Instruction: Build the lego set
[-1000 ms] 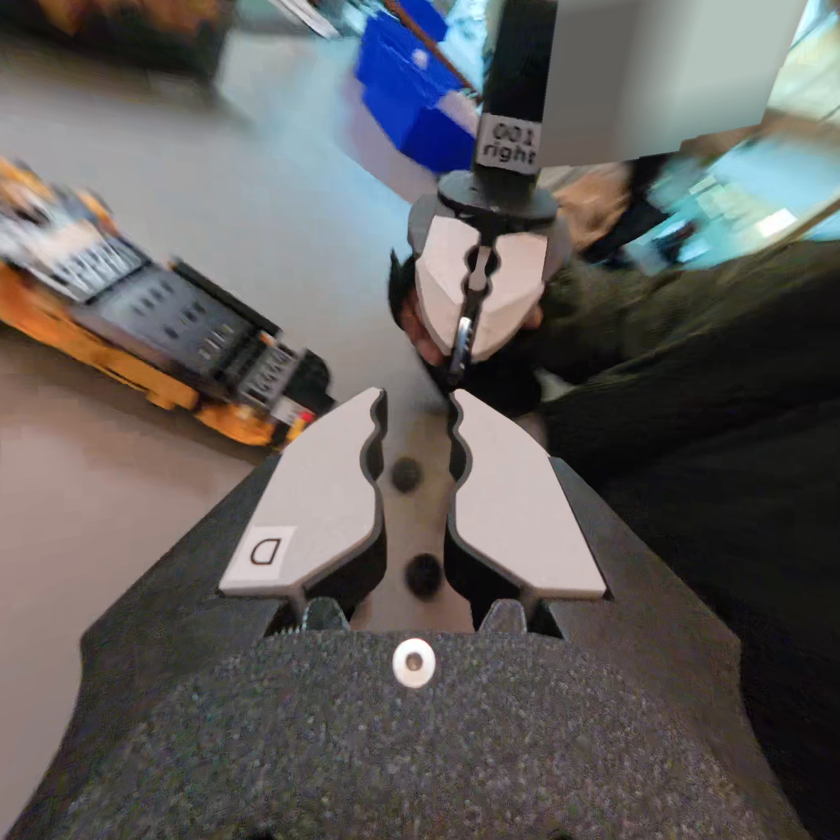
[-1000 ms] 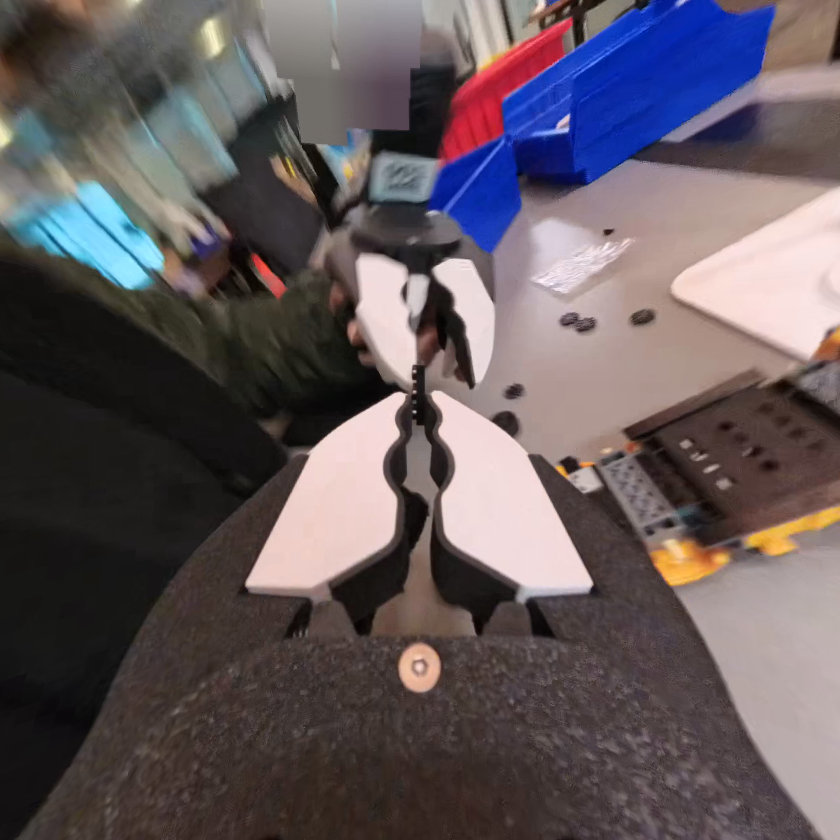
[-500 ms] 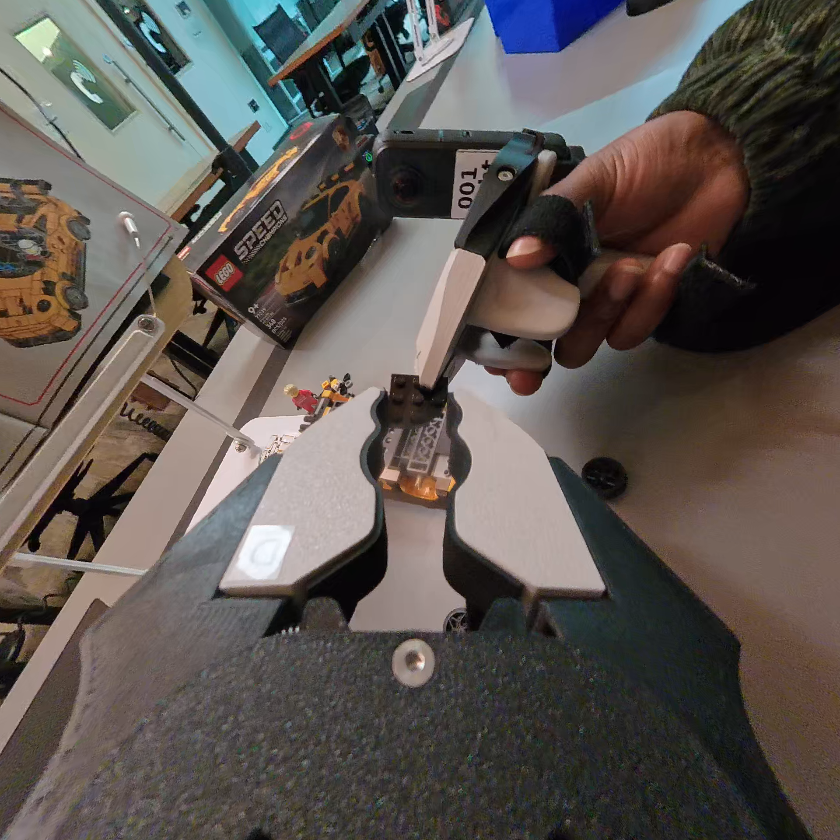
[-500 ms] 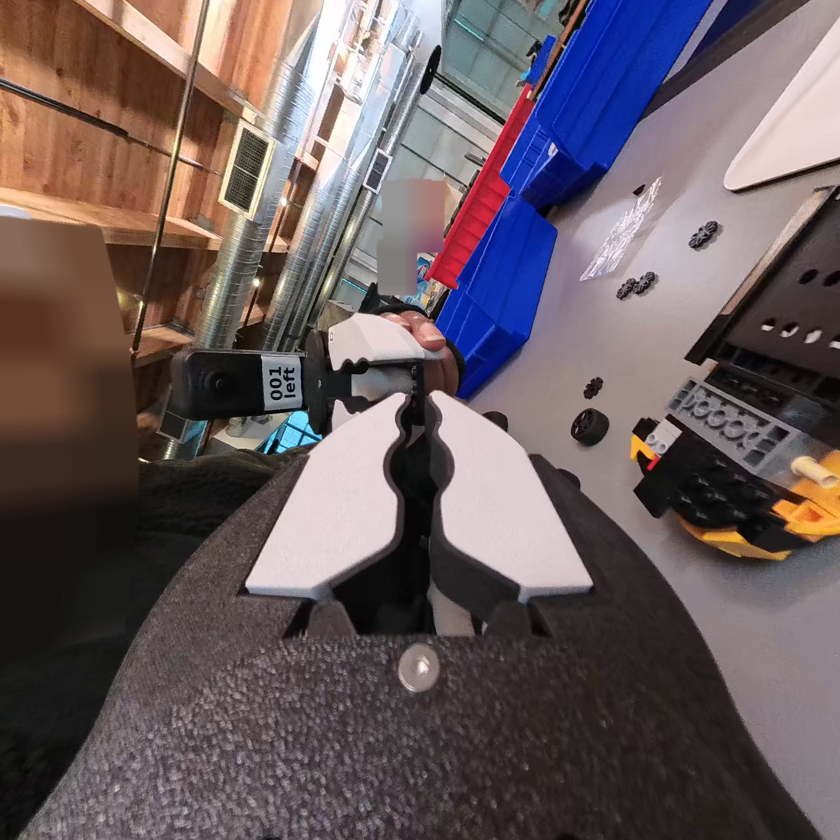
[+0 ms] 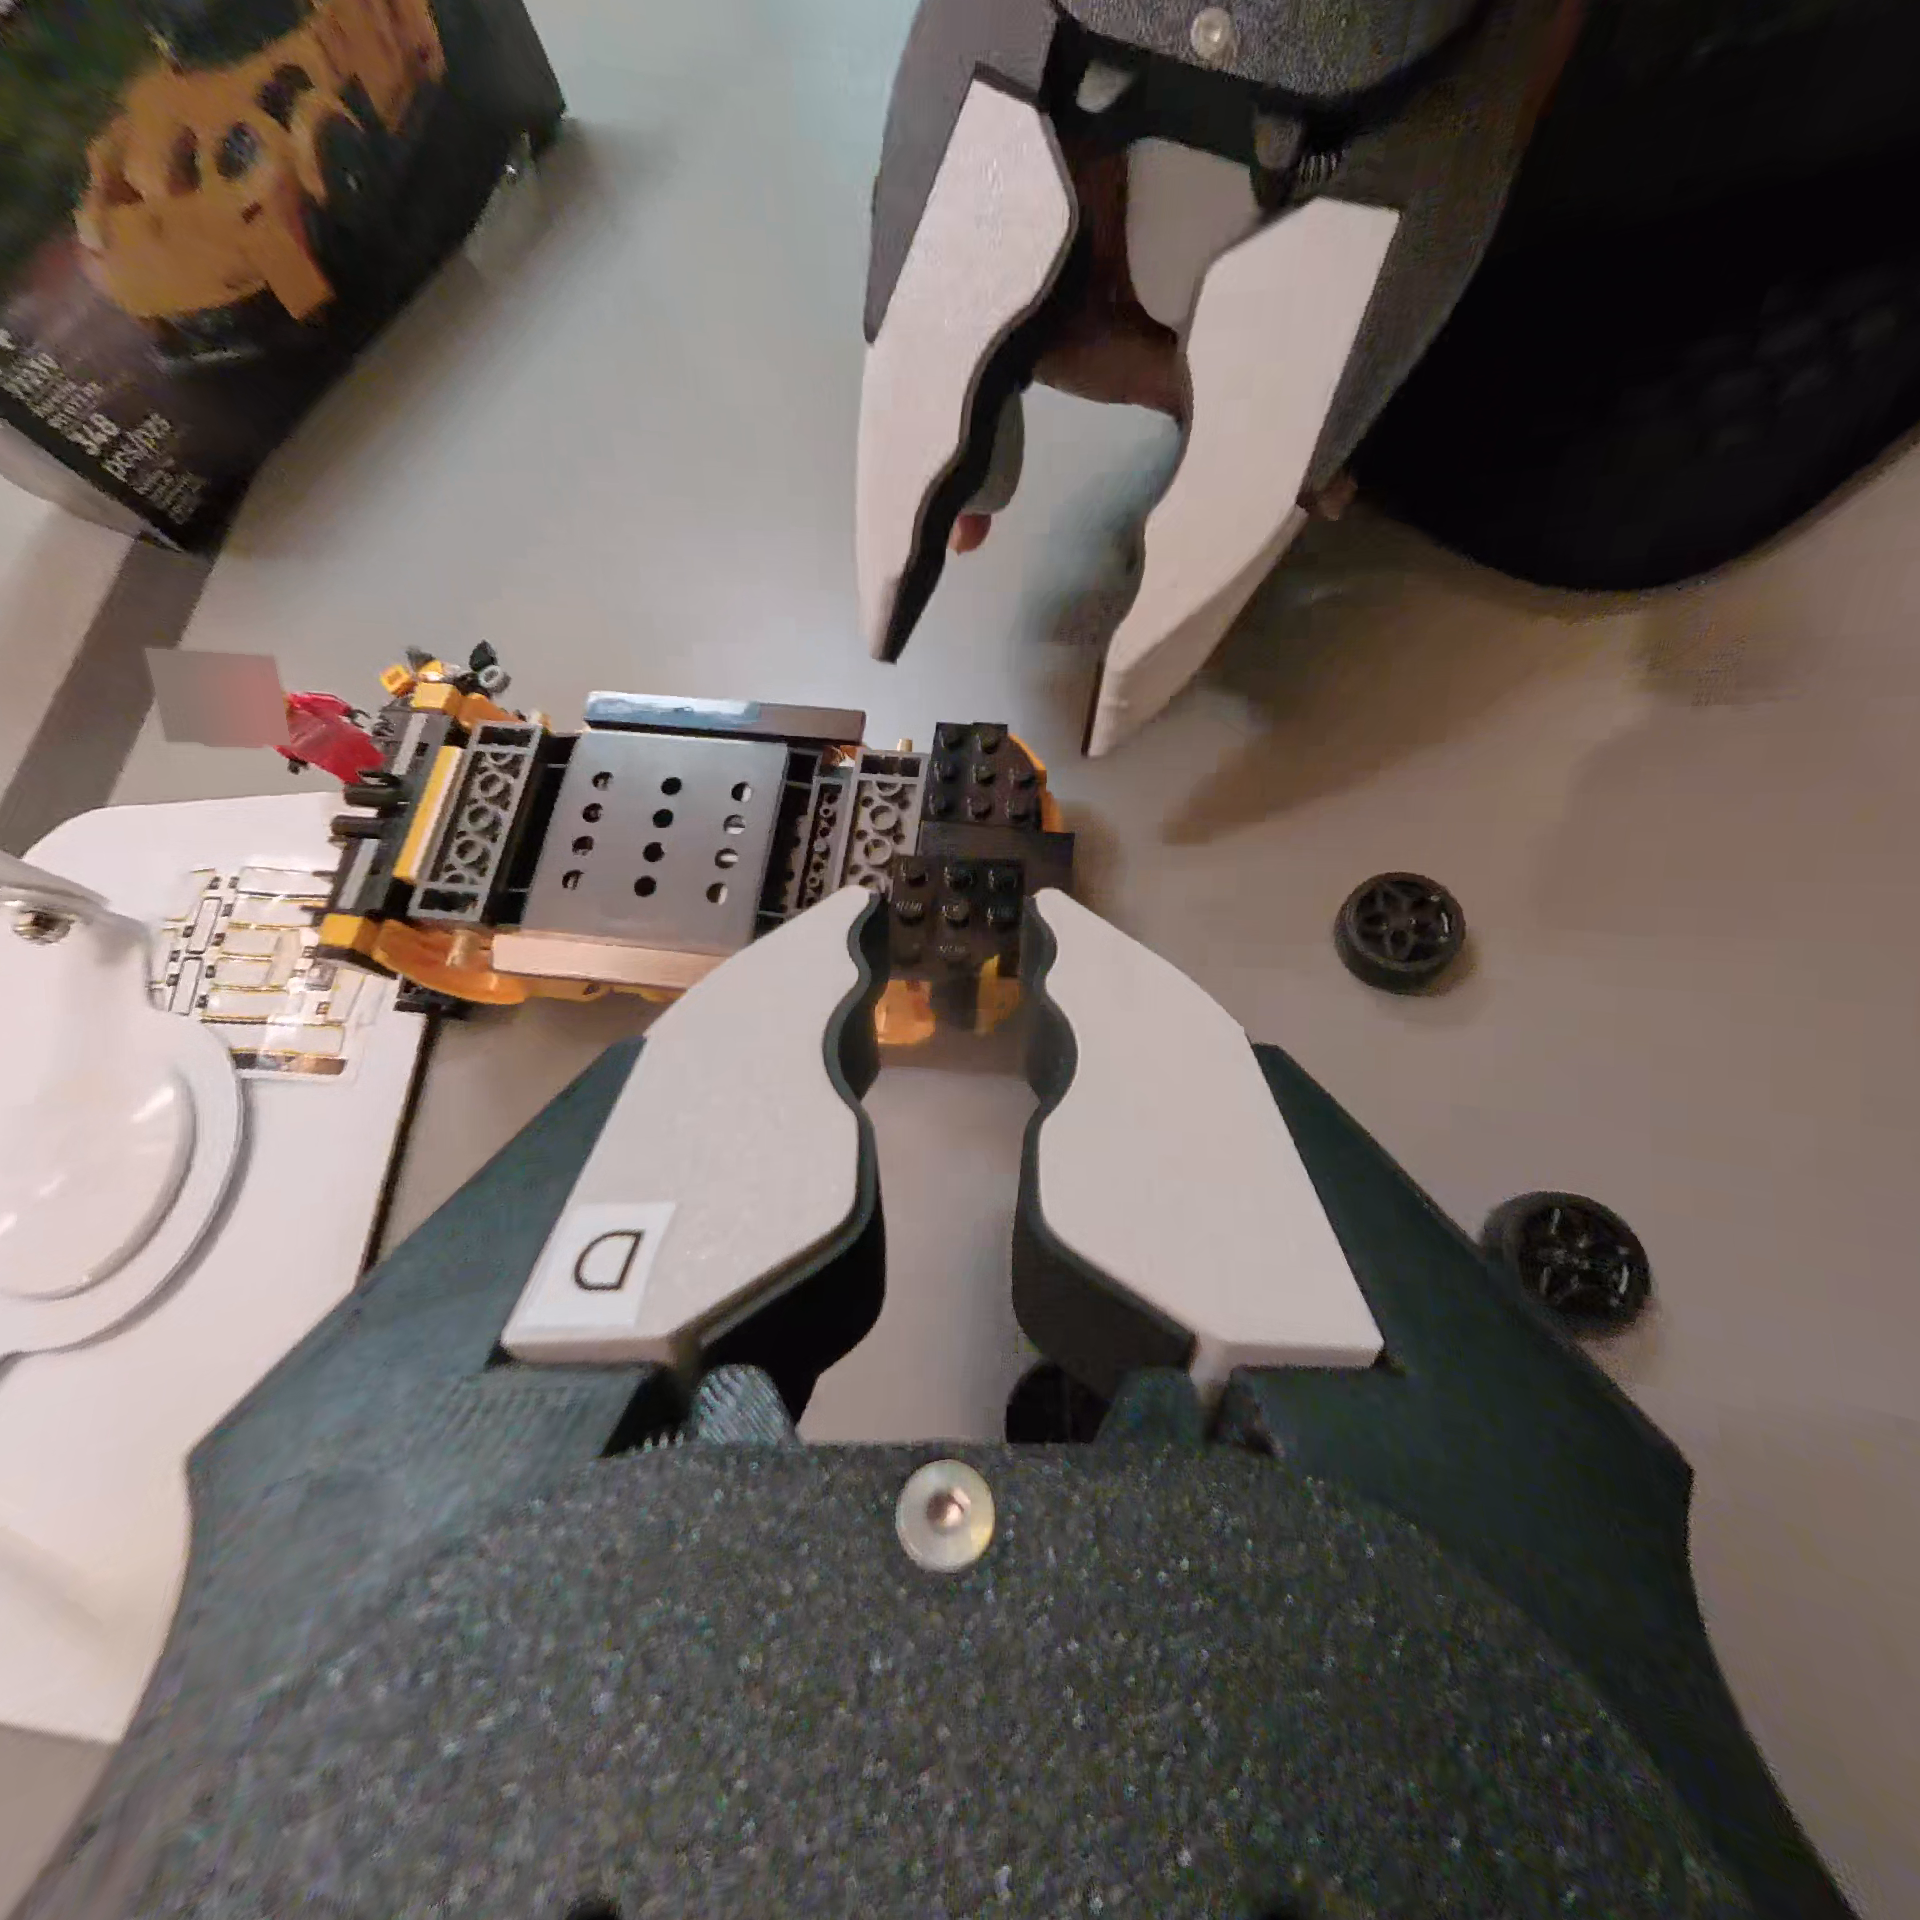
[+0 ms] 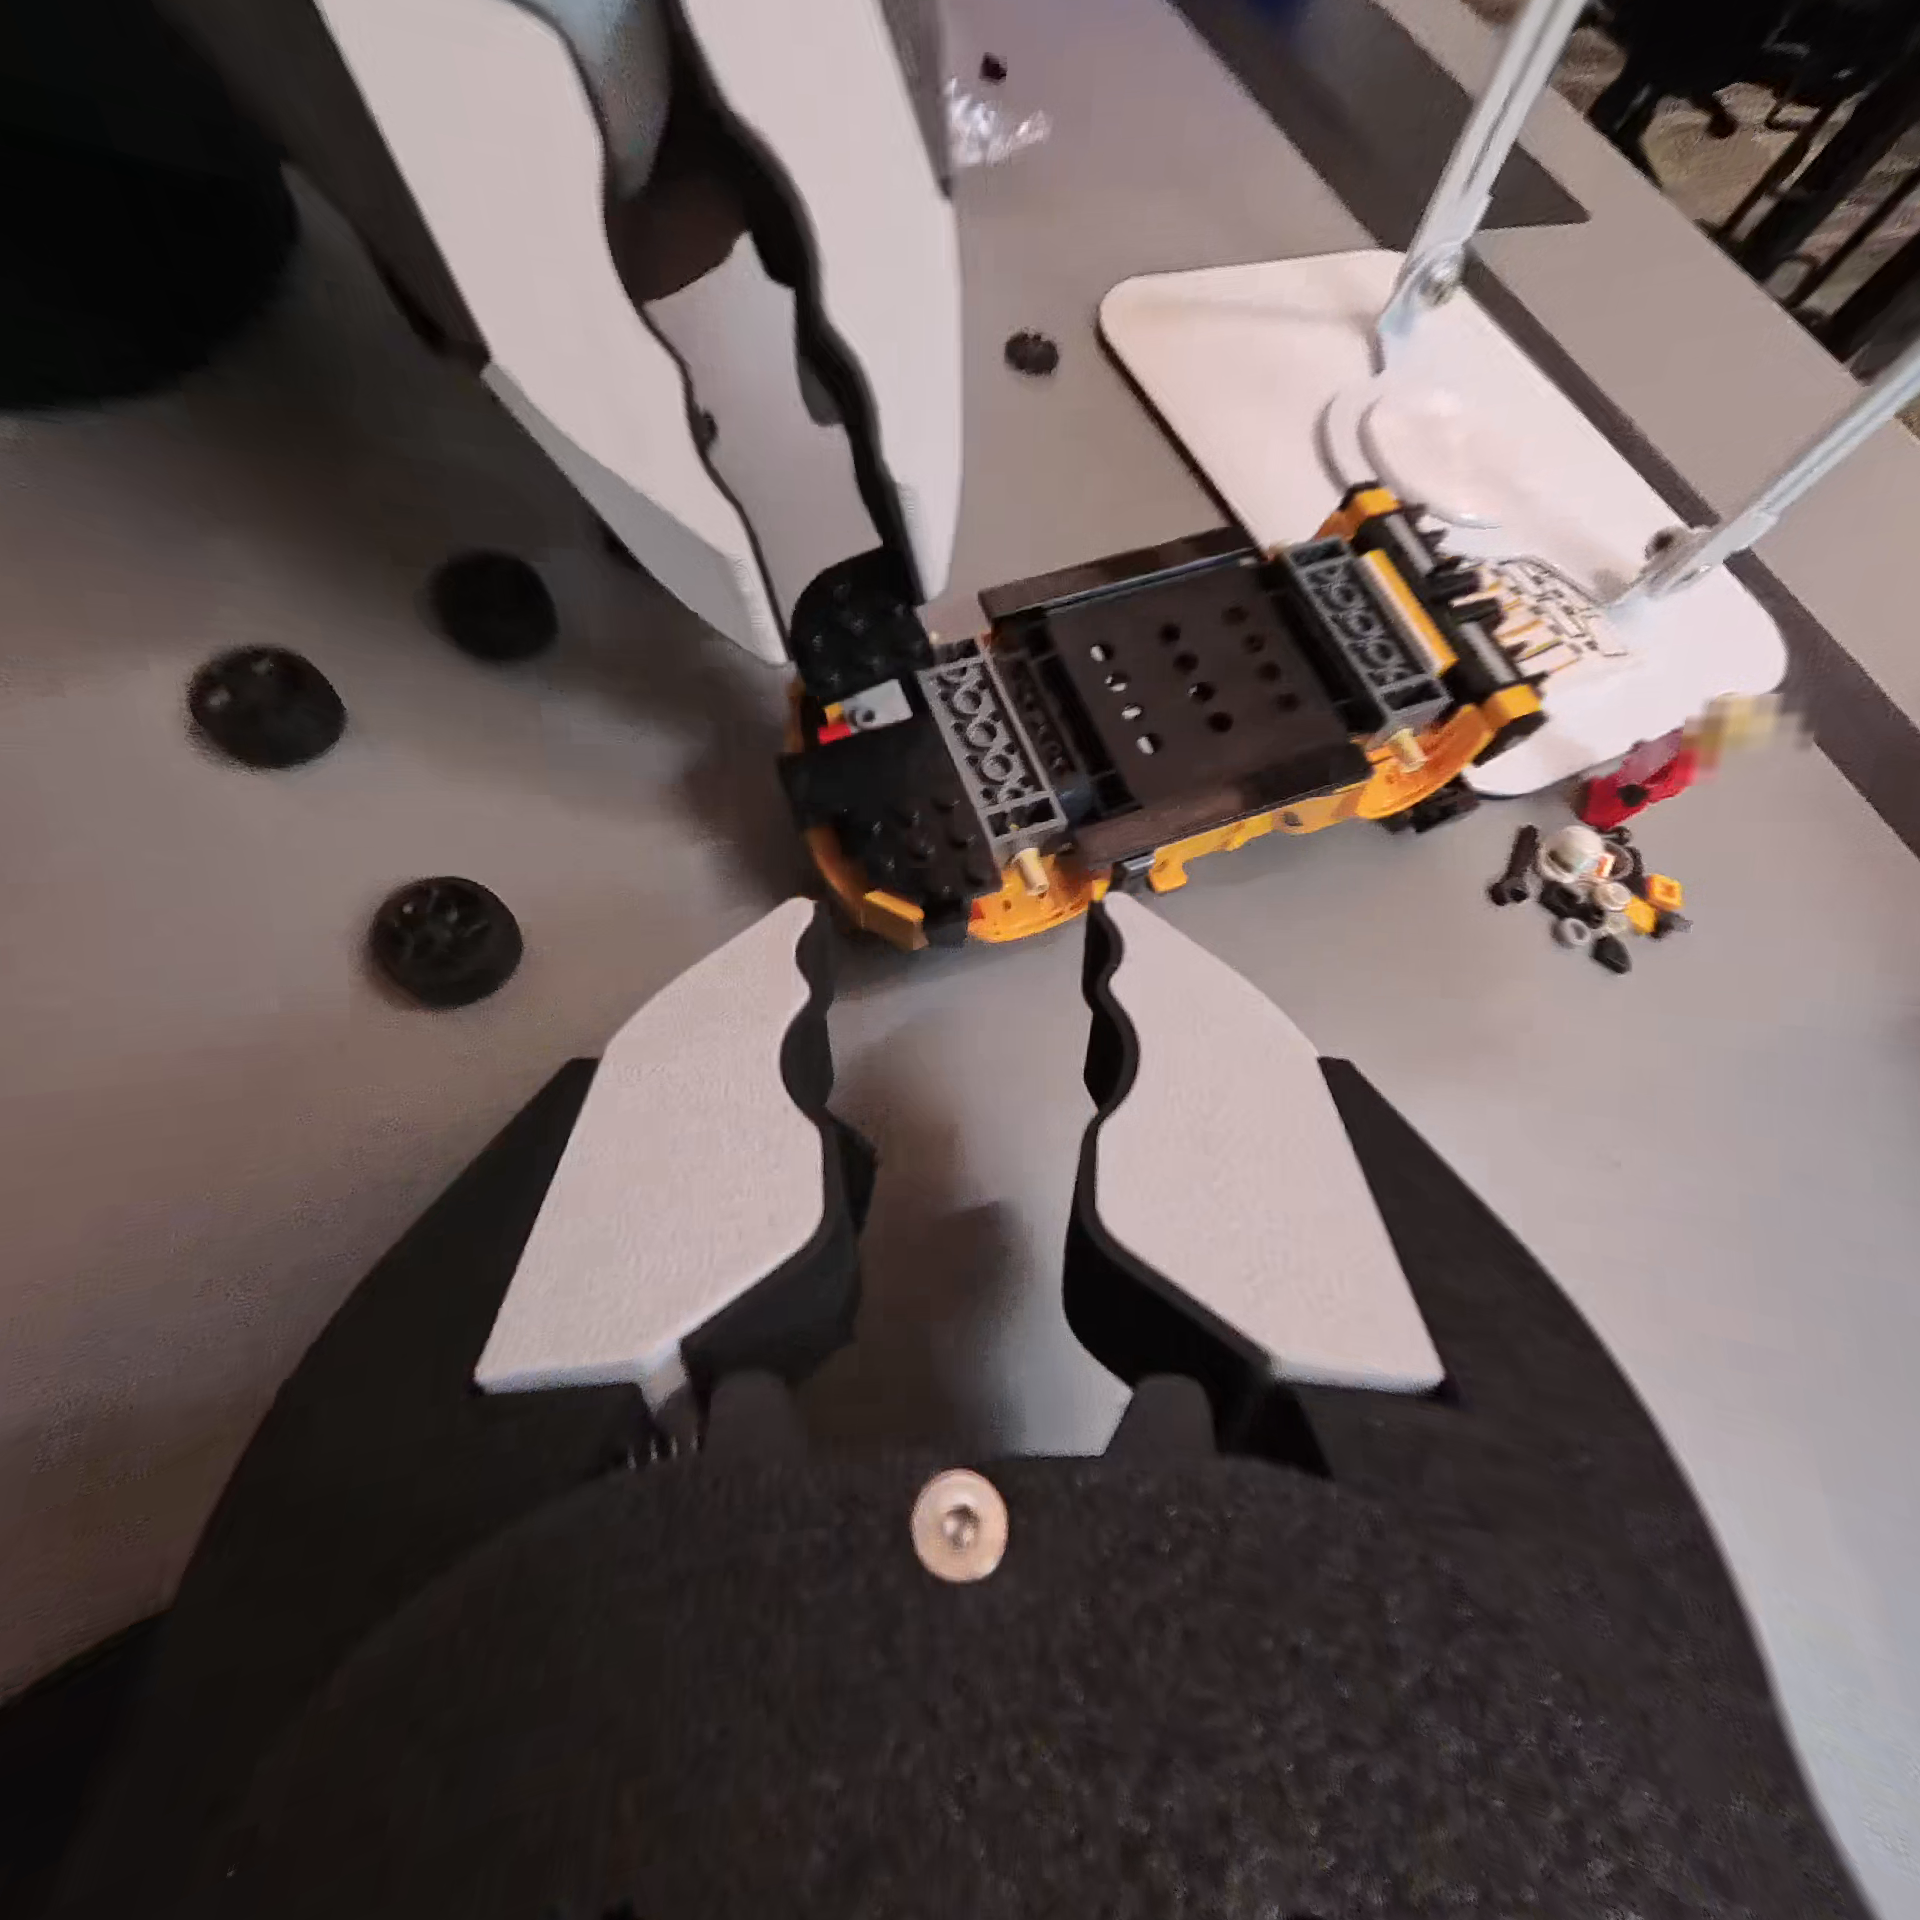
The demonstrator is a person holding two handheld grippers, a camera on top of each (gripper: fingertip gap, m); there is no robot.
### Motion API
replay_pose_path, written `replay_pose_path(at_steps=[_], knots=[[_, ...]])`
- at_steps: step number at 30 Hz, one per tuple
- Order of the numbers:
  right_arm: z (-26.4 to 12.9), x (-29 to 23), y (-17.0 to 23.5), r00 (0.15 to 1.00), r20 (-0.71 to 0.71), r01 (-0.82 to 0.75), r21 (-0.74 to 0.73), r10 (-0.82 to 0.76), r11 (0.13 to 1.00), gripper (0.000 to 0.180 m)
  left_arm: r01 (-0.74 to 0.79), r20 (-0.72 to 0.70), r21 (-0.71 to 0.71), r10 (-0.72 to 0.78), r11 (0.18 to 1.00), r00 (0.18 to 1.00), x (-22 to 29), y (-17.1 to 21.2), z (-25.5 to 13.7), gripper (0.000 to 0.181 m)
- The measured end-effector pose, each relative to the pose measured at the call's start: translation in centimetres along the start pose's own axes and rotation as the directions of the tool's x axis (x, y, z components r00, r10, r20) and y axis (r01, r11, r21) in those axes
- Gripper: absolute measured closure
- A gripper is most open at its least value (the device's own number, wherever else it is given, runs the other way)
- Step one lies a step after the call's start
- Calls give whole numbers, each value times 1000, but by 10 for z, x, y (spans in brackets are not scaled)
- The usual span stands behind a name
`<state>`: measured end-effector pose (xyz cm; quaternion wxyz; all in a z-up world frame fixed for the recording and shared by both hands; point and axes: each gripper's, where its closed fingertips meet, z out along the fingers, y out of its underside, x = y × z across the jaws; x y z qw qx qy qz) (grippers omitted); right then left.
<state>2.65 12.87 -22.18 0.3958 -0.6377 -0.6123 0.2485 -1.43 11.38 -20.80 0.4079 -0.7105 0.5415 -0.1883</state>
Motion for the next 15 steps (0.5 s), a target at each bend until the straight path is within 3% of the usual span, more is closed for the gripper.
replay_pose_path(at_steps=[15], knots=[[2, -1, -7, 1000, 8, -11, 36, 11, 999, 134, -74, -32, -69, 72, 995, 997, 2, 12, 9, 156]])
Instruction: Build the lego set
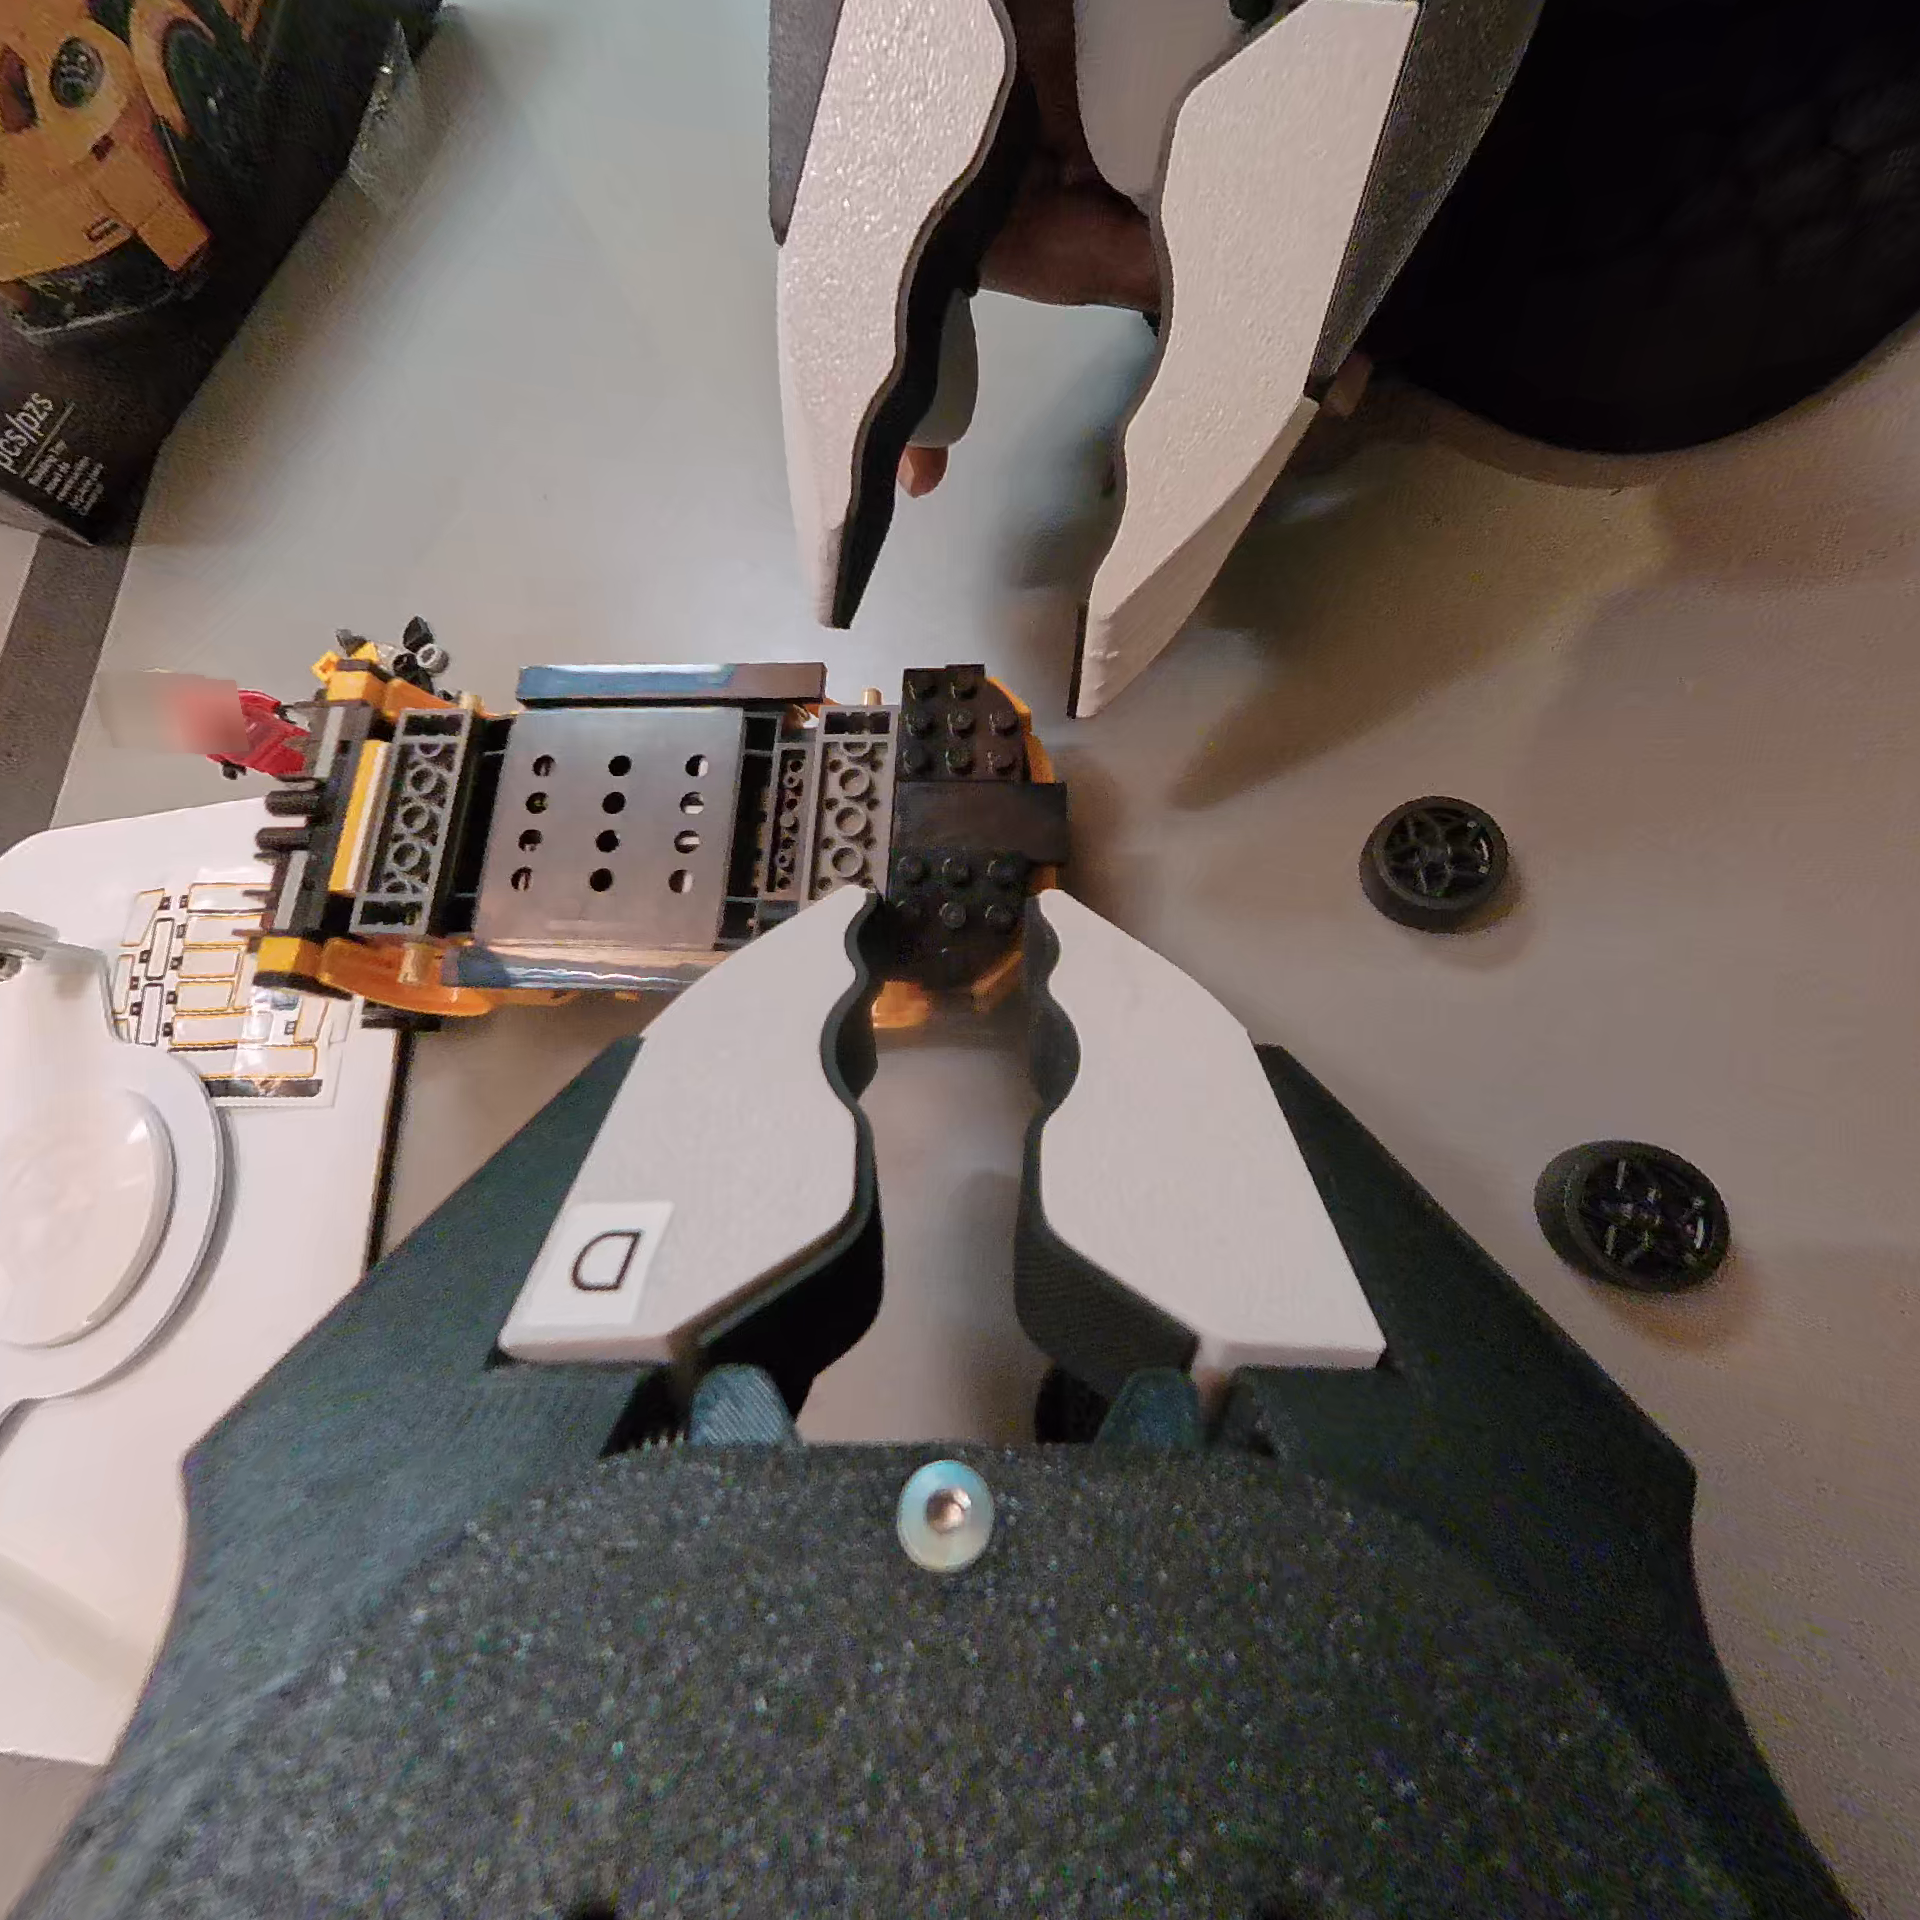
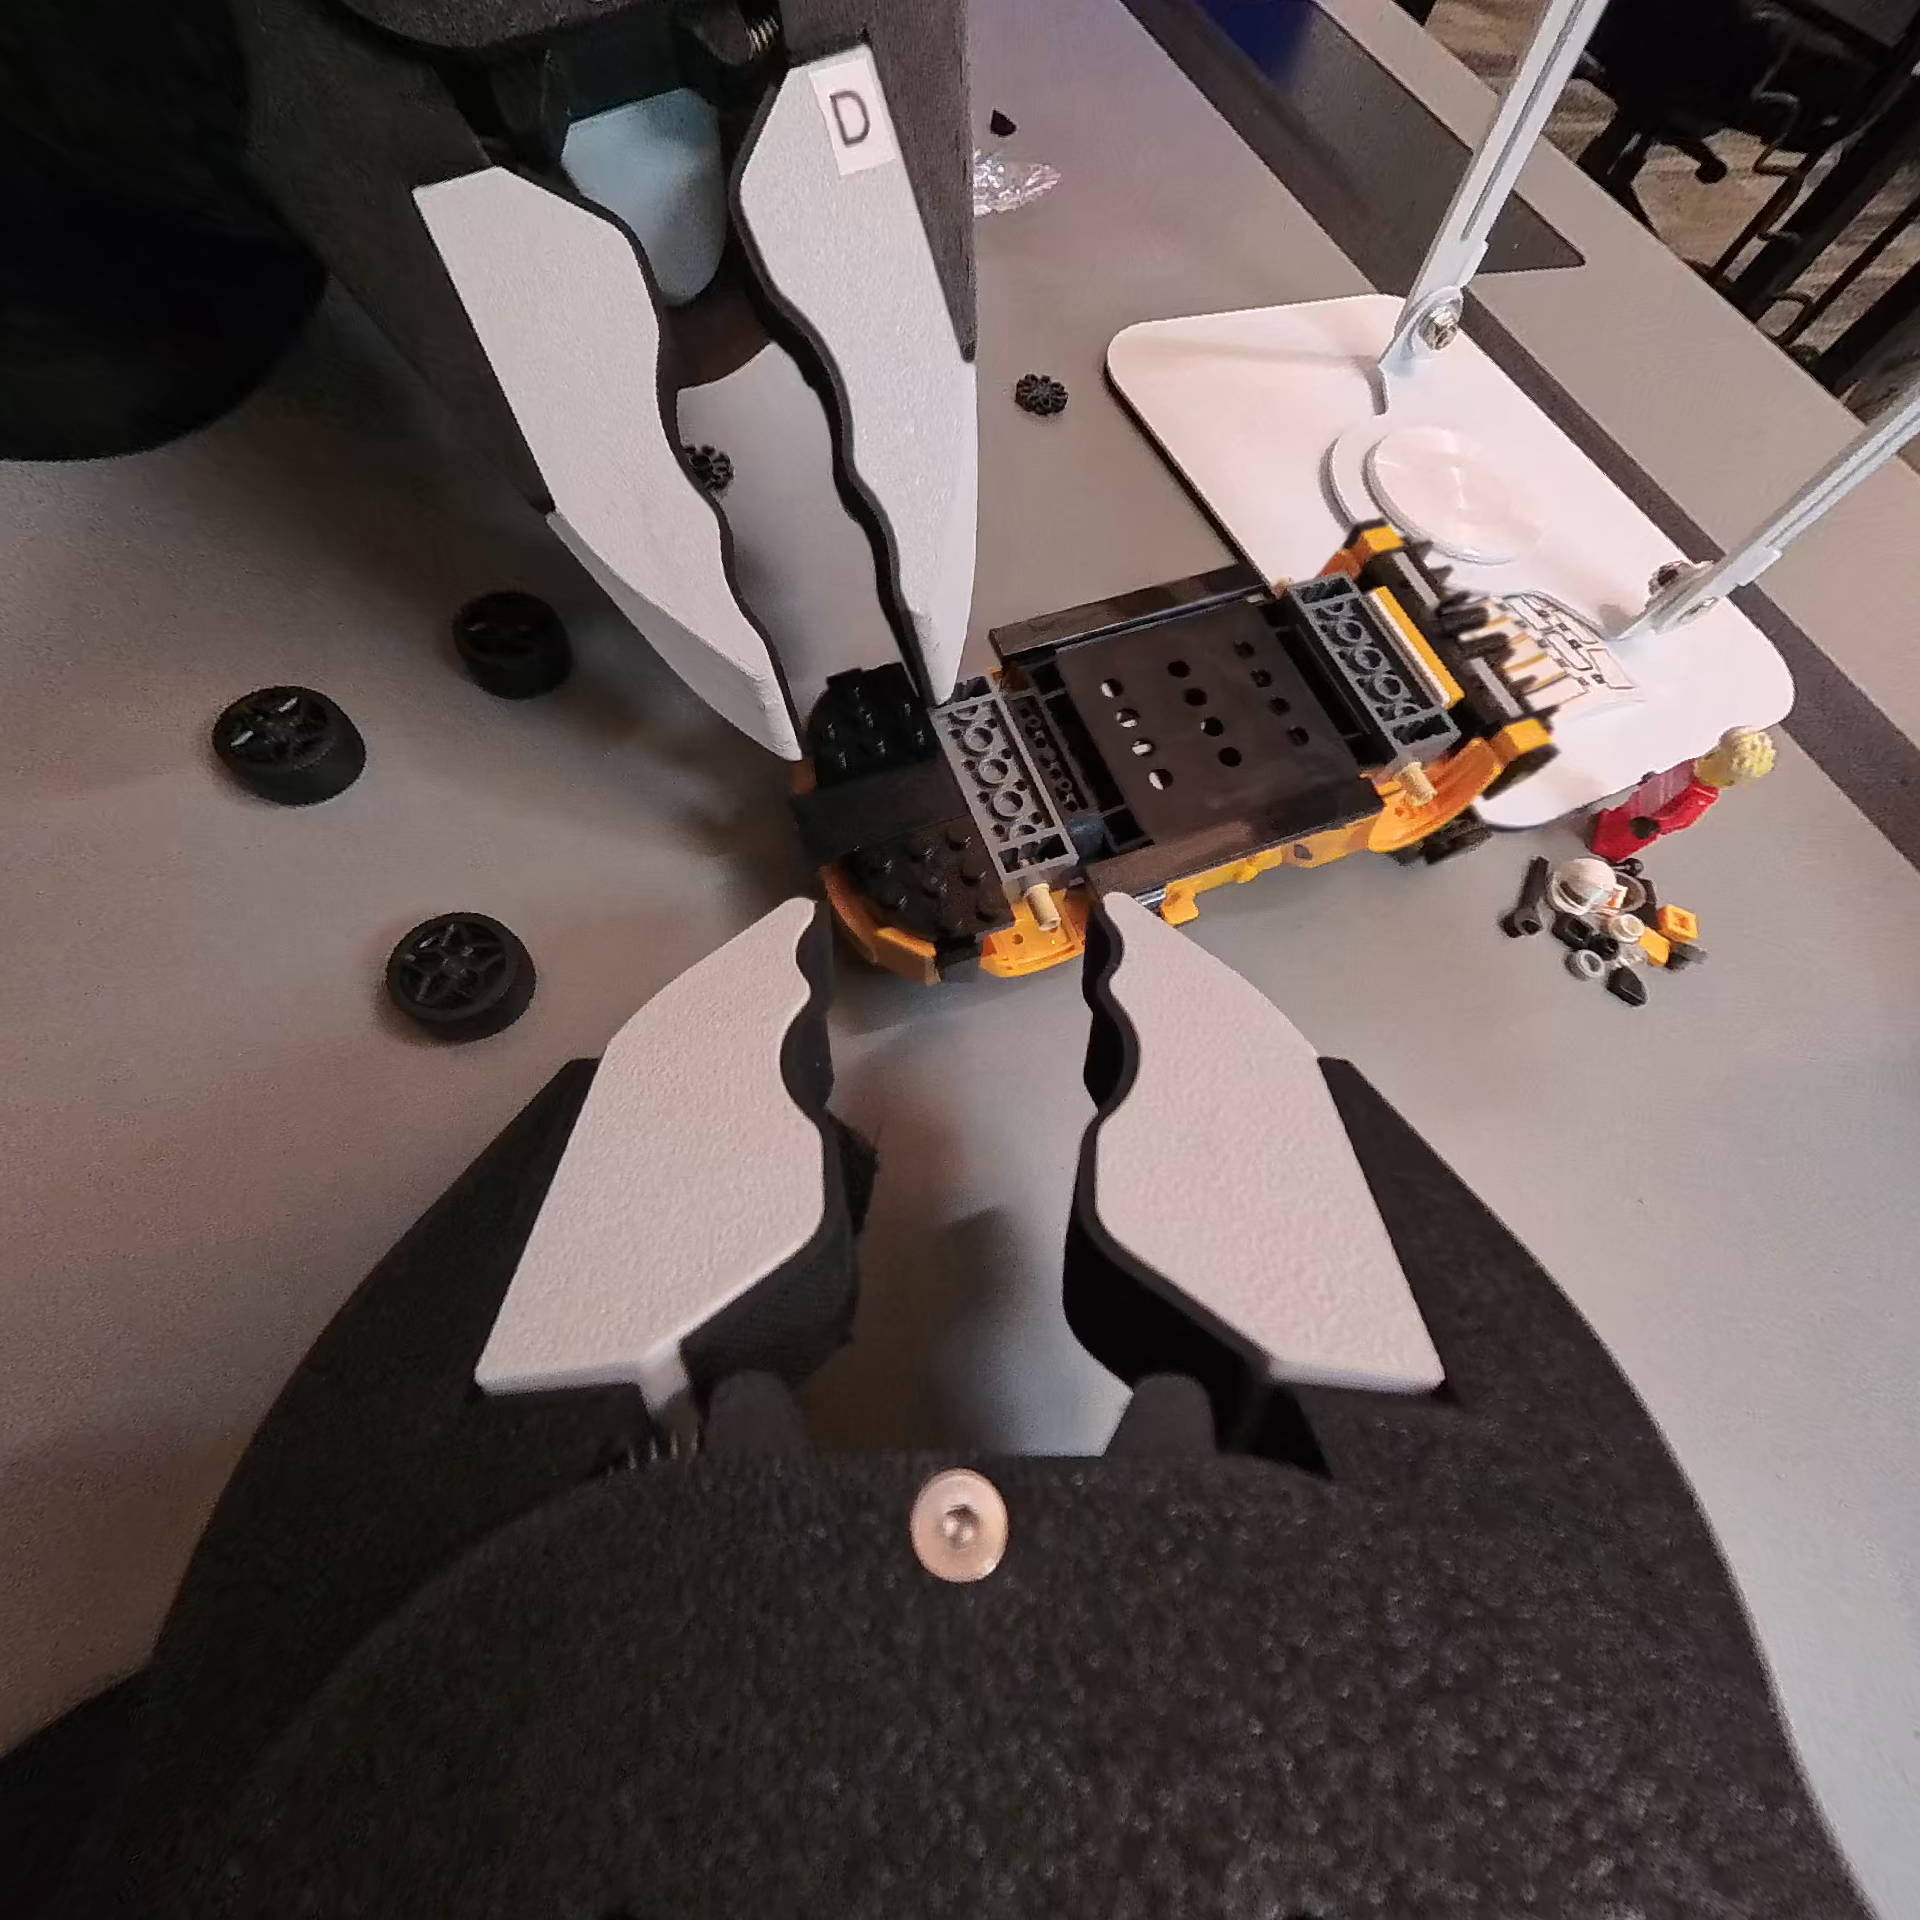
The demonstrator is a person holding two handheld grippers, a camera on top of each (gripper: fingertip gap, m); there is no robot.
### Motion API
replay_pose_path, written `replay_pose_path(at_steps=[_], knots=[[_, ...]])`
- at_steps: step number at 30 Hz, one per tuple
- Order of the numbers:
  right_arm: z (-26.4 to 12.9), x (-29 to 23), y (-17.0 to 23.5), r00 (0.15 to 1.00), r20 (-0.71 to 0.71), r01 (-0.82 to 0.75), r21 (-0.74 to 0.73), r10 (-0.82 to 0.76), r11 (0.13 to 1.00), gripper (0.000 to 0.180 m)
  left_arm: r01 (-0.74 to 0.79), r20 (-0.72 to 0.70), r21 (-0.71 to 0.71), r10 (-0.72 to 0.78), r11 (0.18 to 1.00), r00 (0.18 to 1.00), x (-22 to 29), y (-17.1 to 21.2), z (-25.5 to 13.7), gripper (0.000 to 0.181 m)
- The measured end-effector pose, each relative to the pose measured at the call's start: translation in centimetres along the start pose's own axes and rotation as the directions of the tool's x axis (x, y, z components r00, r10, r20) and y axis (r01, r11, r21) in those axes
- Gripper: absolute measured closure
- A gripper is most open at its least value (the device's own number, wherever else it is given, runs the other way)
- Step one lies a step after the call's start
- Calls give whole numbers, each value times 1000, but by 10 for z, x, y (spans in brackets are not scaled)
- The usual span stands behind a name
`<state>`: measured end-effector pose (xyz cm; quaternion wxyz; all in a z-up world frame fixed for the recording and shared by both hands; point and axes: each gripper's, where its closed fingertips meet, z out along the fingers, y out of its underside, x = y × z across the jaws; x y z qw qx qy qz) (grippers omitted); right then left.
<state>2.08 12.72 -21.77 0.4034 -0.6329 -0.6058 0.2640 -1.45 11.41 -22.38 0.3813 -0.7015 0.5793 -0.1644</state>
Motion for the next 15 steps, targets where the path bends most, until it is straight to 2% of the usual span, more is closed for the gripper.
replay_pose_path(at_steps=[15], knots=[[0, -4, -6, 1000, -1, 16, 16, -16, 1000, 134, -11, 3, 1, 11, 1000, 1000, 0, -1, 1, 156]])
